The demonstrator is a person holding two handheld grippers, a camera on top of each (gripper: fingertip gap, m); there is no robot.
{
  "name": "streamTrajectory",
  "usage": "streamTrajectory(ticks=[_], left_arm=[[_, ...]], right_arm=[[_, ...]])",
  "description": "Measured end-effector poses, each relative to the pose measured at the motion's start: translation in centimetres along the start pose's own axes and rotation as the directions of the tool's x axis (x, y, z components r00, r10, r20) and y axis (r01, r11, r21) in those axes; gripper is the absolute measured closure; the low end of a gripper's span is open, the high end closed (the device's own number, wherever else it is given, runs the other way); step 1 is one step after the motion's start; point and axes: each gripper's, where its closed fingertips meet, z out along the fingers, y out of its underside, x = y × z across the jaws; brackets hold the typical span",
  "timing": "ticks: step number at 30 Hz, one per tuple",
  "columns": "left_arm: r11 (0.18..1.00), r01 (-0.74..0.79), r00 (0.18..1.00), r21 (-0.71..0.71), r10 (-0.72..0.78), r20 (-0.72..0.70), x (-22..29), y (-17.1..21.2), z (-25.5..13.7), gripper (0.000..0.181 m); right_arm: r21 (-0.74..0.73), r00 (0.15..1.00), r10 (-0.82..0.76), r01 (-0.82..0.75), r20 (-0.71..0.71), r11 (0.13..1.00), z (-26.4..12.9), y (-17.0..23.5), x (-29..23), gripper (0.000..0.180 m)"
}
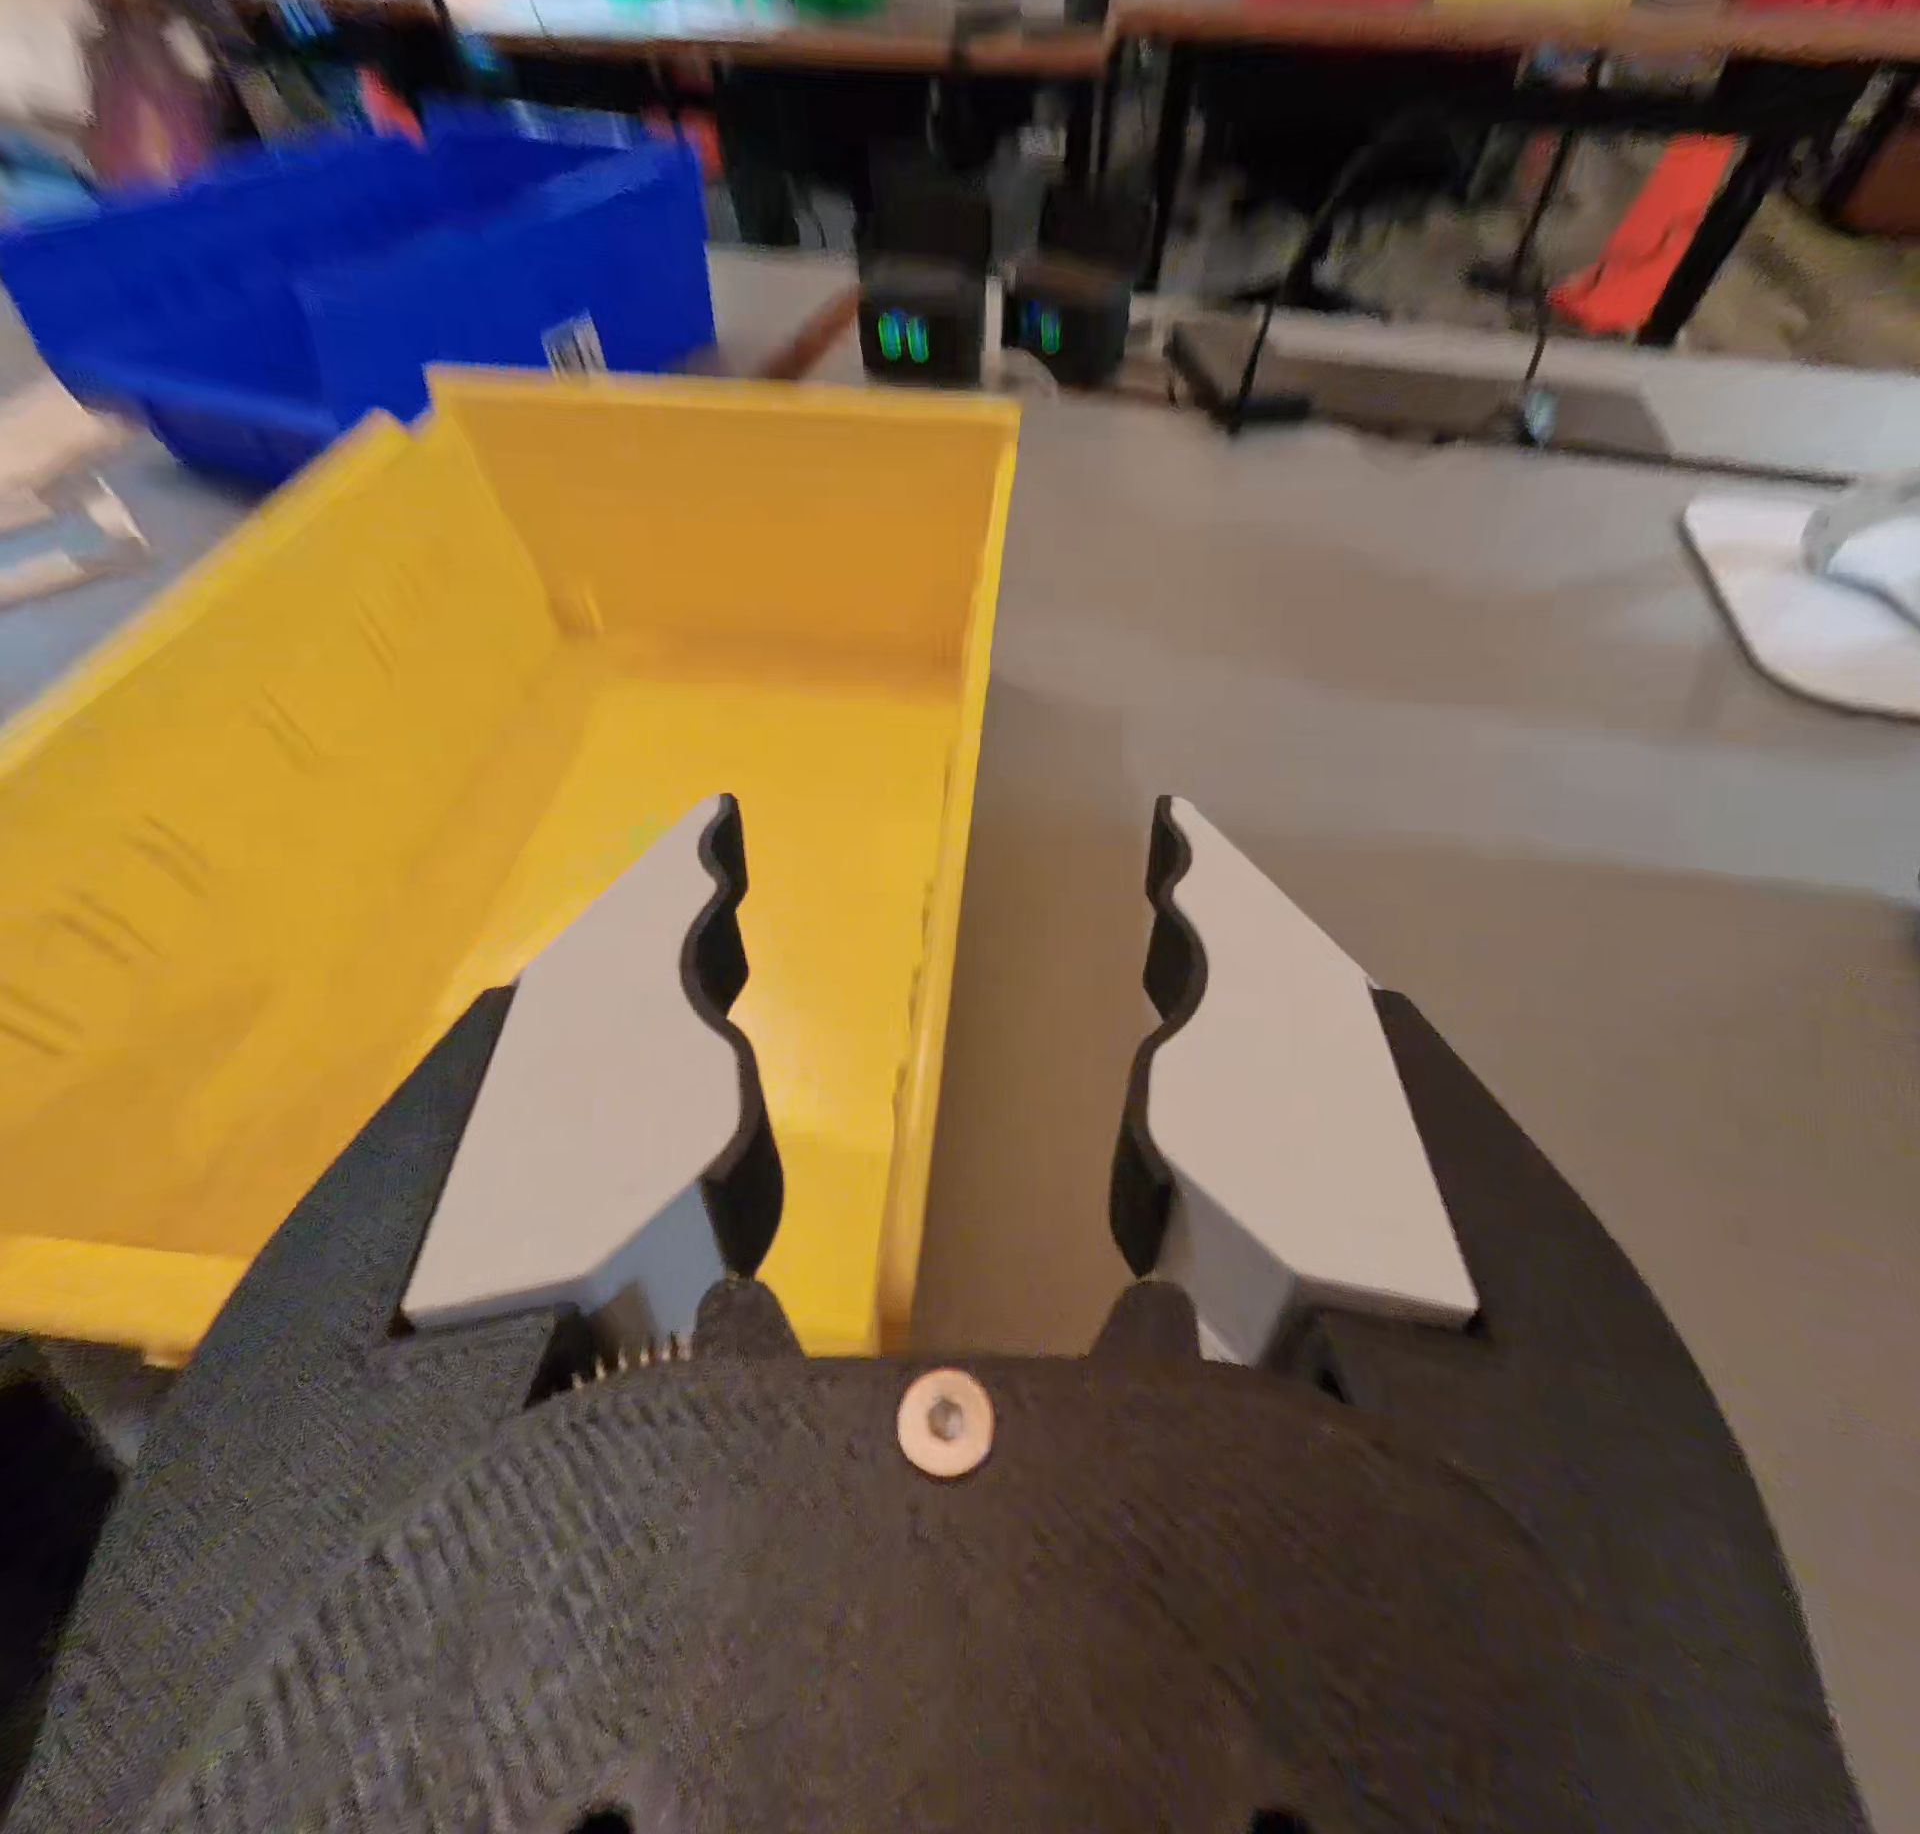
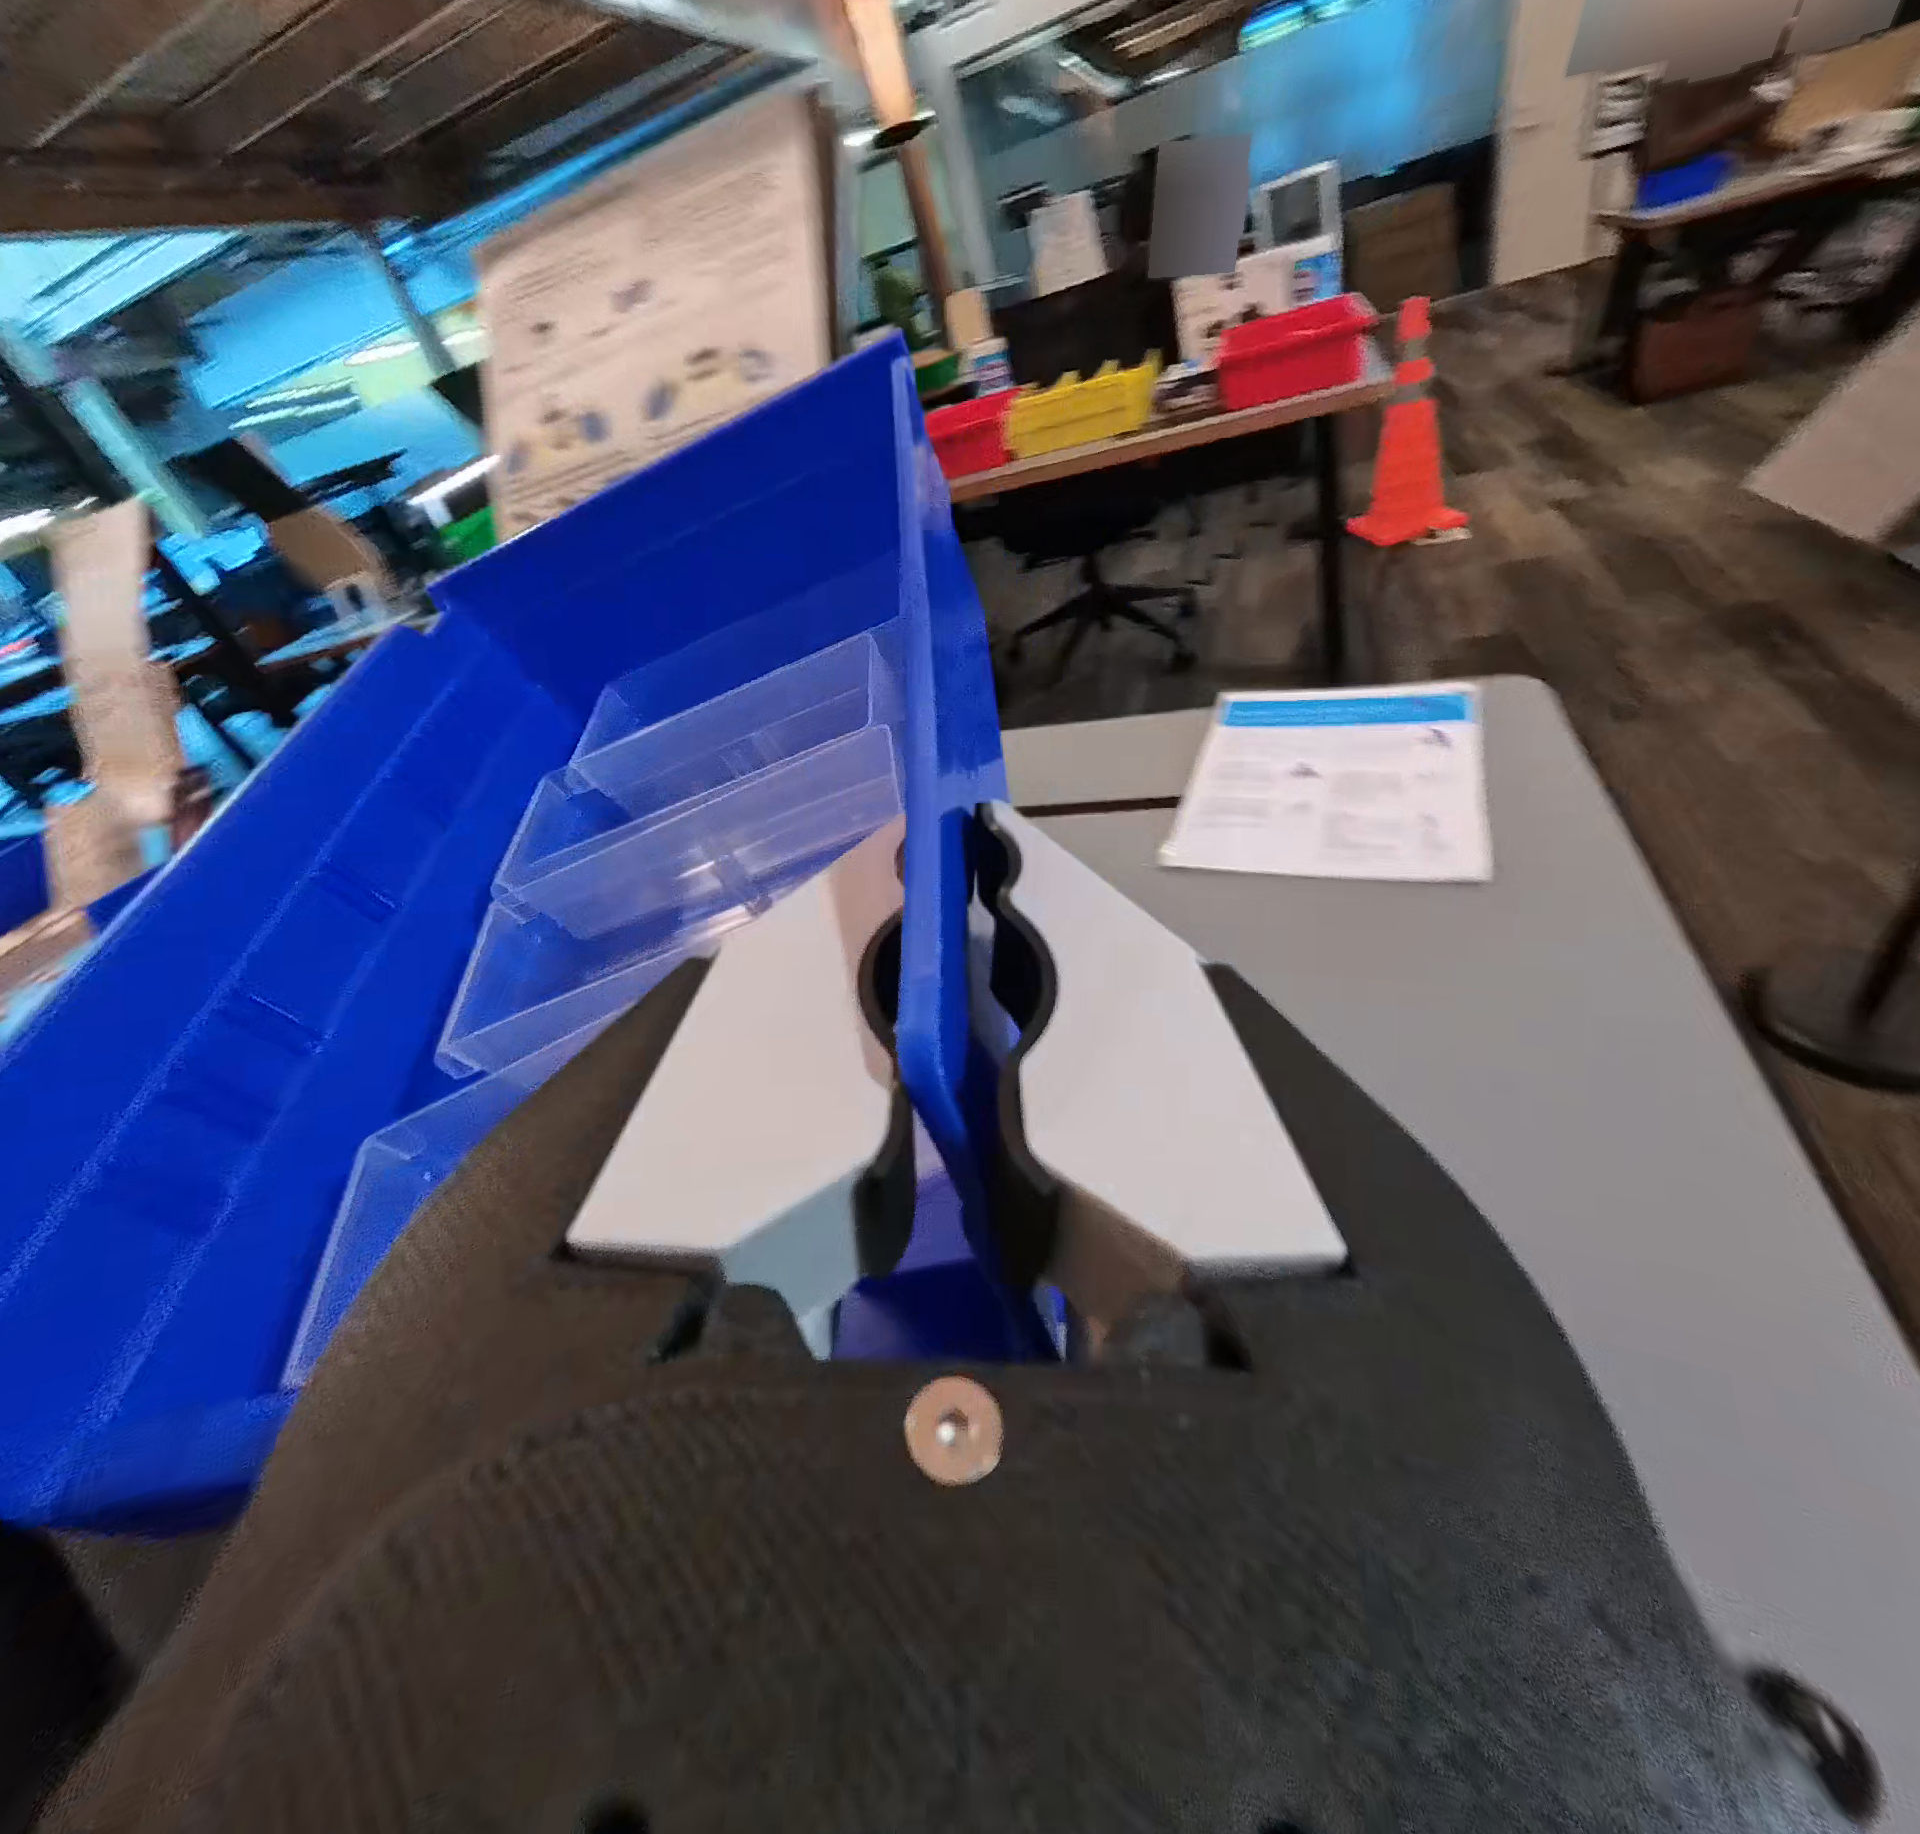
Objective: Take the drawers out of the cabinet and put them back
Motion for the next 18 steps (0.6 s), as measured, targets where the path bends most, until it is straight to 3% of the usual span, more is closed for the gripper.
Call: streamTrajectory(ticks=[3, 5, 7, 9, 14, 18], left_arm=[[0.982, 0.044, 0.996, -0.185, -0.057, -0.067, -0.3, 4.3, 1.7, 0.123], [0.977, 0.034, 0.989, -0.213, -0.063, -0.131, 0.0, 5.2, 2.0, 0.156], [0.979, -0.020, 0.998, -0.204, 0.009, -0.055, -1.4, 4.9, 1.9, 0.180], [0.970, -0.137, 0.990, -0.201, 0.127, -0.061, -1.8, 4.3, 1.6, 0.179], [0.993, -0.075, 0.996, -0.087, 0.071, -0.046, -4.0, -0.5, -1.1, 0.176], [0.999, -0.001, 0.997, -0.050, -0.002, -0.072, -6.5, -2.8, -3.4, 0.176]], right_arm=[[-0.043, 0.988, -0.032, 0.039, 0.150, 0.998, 2.4, -1.7, -6.8, 0.175], [-0.079, 0.967, -0.022, 0.043, 0.254, 0.996, 4.4, -1.7, -11.6, 0.176], [-0.129, 0.937, 0.014, 0.033, 0.350, 0.991, 6.8, -0.4, -16.5, 0.176], [-0.188, 0.899, 0.068, 0.016, 0.433, 0.982, 9.2, 1.7, -21.4, 0.176], [-0.305, 0.803, 0.198, -0.022, 0.562, 0.952, 14.5, 7.6, -32.9, 0.176], [-0.322, 0.778, 0.219, -0.023, 0.589, 0.946, 17.5, 10.7, -40.3, 0.176]])
